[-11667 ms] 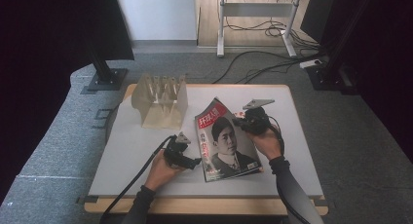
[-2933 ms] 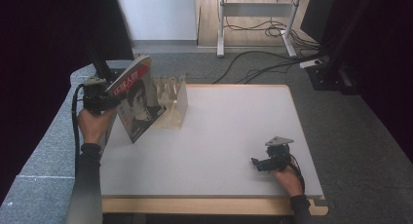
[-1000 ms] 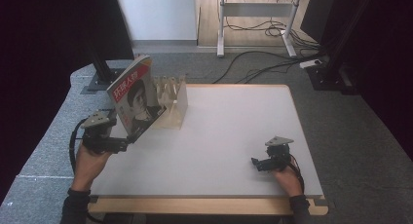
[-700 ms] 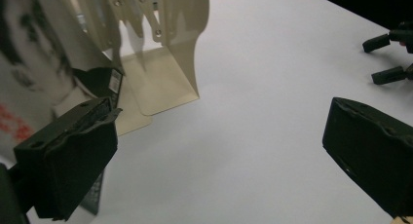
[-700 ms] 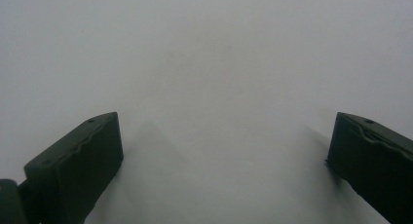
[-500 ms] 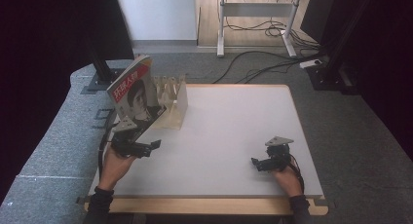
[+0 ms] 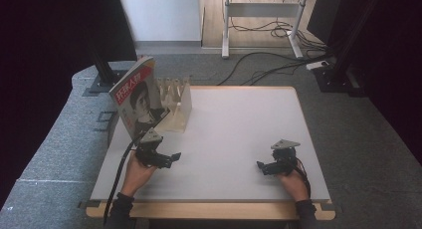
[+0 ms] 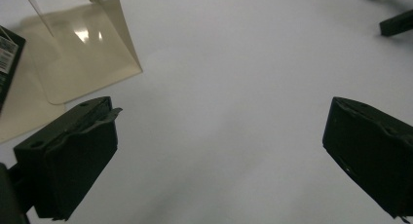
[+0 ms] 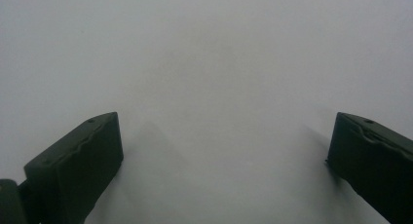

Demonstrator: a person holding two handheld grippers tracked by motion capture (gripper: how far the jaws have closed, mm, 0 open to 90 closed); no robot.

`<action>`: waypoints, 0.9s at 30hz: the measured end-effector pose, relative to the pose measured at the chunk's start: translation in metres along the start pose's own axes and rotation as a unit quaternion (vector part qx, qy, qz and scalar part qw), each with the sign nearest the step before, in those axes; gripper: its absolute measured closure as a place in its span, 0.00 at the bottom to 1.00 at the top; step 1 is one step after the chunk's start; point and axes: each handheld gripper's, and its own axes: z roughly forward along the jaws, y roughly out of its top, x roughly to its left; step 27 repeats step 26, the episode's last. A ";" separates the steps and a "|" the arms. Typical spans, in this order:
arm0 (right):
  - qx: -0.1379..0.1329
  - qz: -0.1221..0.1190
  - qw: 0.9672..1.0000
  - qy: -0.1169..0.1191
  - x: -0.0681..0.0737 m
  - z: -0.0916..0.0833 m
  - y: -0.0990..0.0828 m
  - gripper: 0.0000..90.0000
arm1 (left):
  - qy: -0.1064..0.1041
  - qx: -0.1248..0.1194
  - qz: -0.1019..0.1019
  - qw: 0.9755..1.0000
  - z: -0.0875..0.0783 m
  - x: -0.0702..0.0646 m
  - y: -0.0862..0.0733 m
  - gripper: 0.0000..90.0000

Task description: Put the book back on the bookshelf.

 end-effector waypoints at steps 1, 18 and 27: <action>0.000 0.000 1.000 0.000 0.000 0.000 0.000 0.00 | 0.000 0.005 0.001 1.000 0.003 0.000 -0.002 0.00; -0.001 0.000 1.000 0.000 0.000 0.000 0.000 0.00 | 0.030 0.076 0.013 0.997 0.047 -0.009 -0.031 0.00; -0.001 0.002 1.000 0.000 0.000 0.000 -0.001 0.00 | 0.030 0.076 0.013 0.997 0.047 -0.009 -0.031 0.00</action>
